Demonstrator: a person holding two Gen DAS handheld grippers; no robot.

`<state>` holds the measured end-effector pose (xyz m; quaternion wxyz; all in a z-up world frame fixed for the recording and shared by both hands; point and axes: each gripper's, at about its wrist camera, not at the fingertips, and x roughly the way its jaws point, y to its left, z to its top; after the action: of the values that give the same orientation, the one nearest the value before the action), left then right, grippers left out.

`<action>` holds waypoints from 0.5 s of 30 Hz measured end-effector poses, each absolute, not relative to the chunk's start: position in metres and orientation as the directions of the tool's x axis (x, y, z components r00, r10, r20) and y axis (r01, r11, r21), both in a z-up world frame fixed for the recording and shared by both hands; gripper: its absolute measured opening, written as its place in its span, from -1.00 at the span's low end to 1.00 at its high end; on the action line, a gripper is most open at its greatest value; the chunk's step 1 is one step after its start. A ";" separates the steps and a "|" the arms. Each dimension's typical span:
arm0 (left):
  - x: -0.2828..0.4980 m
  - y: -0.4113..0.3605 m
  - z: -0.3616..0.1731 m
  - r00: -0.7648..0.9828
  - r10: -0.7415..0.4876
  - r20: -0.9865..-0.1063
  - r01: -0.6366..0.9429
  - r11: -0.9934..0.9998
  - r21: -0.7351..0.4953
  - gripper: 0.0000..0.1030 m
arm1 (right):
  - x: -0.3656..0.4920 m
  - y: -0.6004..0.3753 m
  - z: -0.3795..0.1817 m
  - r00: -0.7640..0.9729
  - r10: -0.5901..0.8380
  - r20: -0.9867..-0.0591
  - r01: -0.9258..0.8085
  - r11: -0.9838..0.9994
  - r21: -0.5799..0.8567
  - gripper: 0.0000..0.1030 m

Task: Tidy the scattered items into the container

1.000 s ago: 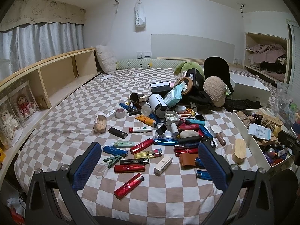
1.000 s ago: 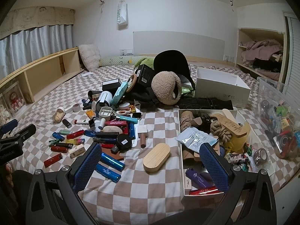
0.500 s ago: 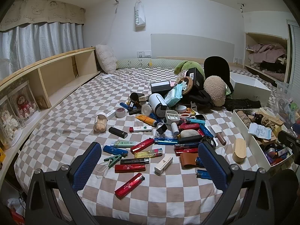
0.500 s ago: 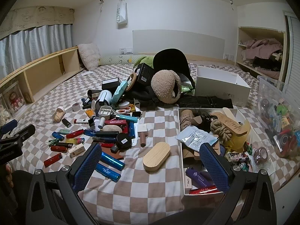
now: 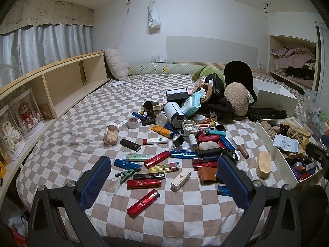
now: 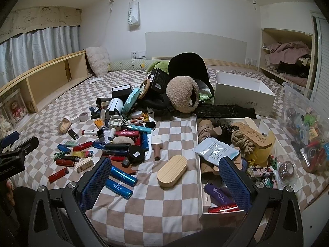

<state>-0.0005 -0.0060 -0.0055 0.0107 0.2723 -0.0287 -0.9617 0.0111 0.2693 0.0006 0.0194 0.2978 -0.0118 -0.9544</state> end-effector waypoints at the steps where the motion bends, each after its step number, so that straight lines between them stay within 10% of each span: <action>1: 0.000 -0.006 -0.005 -0.851 -0.036 -0.523 0.005 -0.998 0.061 1.00 | 0.011 0.269 0.001 -0.822 -0.044 -0.568 0.030 -0.999 0.034 1.00; 15: -0.004 -0.004 -0.008 -0.845 -0.031 -0.533 -0.001 -0.998 0.060 1.00 | 0.012 0.268 0.001 -0.825 -0.031 -0.564 0.027 -1.000 0.016 1.00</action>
<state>-0.0036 -0.0041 -0.0081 0.0077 0.2780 -0.0291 -0.9601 0.0118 0.2684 0.0013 0.0154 0.2954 -0.0035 -0.9552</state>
